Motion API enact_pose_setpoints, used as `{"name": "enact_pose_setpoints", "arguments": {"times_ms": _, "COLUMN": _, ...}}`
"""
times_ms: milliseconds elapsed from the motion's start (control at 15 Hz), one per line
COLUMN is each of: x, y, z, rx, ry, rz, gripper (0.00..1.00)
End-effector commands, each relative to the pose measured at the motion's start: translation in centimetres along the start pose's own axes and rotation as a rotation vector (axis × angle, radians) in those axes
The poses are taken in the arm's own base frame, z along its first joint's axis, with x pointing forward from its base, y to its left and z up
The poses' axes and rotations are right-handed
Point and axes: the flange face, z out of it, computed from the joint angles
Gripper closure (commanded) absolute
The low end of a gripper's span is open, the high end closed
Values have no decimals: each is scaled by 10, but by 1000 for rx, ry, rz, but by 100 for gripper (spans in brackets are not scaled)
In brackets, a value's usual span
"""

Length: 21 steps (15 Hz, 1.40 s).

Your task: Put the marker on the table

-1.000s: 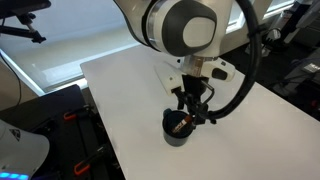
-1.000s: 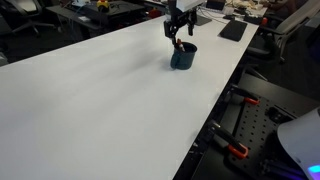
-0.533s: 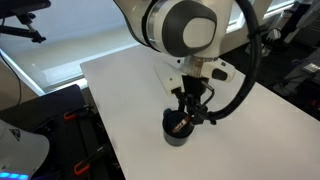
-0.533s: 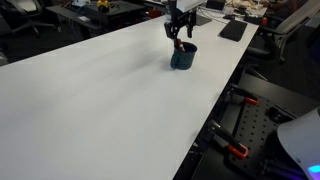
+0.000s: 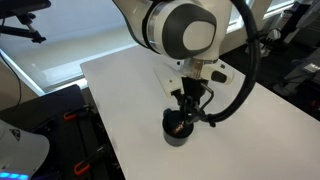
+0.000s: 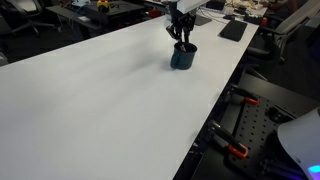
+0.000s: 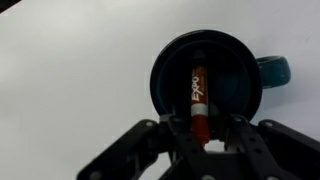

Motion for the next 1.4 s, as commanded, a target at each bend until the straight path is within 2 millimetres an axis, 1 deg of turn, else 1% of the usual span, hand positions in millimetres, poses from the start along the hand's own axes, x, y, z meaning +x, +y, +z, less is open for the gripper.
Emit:
{"name": "enact_pose_setpoints", "arguments": {"times_ms": 0, "x": 0, "y": 0, "z": 0, "rx": 3, "ry": 2, "rz": -12, "gripper": 95}}
{"name": "enact_pose_setpoints", "arguments": {"times_ms": 67, "x": -1, "y": 0, "z": 0, "rx": 3, "ry": 2, "rz": -14, "gripper": 100}}
{"name": "enact_pose_setpoints", "arguments": {"times_ms": 267, "x": -2, "y": -2, "z": 2, "rx": -2, "ry": -4, "rz": -17, "gripper": 100}}
{"name": "enact_pose_setpoints", "arguments": {"times_ms": 333, "x": -3, "y": -2, "z": 2, "rx": 0, "ry": -9, "rz": -21, "gripper": 98}}
{"name": "enact_pose_setpoints", "arguments": {"times_ms": 400, "x": -3, "y": -2, "z": 2, "rx": 2, "ry": -17, "rz": -26, "gripper": 73}}
{"name": "enact_pose_setpoints", "arguments": {"times_ms": 467, "x": -4, "y": -2, "z": 1, "rx": 3, "ry": -18, "rz": -36, "gripper": 73}}
{"name": "enact_pose_setpoints", "arguments": {"times_ms": 600, "x": -4, "y": -2, "z": -2, "rx": 8, "ry": -17, "rz": -46, "gripper": 61}}
{"name": "enact_pose_setpoints", "arguments": {"times_ms": 667, "x": -6, "y": -1, "z": -6, "rx": 12, "ry": -10, "rz": -53, "gripper": 53}}
{"name": "enact_pose_setpoints", "arguments": {"times_ms": 800, "x": -6, "y": 0, "z": -10, "rx": 16, "ry": -1, "rz": -67, "gripper": 39}}
{"name": "enact_pose_setpoints", "arguments": {"times_ms": 867, "x": -6, "y": 0, "z": -11, "rx": 17, "ry": 1, "rz": -74, "gripper": 31}}
{"name": "enact_pose_setpoints", "arguments": {"times_ms": 1133, "x": -3, "y": -1, "z": -8, "rx": 23, "ry": 3, "rz": -93, "gripper": 2}}
{"name": "enact_pose_setpoints", "arguments": {"times_ms": 1200, "x": -3, "y": -2, "z": -8, "rx": 25, "ry": 4, "rz": -96, "gripper": 0}}
{"name": "enact_pose_setpoints", "arguments": {"times_ms": 1333, "x": -1, "y": -3, "z": -7, "rx": 30, "ry": 3, "rz": -108, "gripper": 0}}
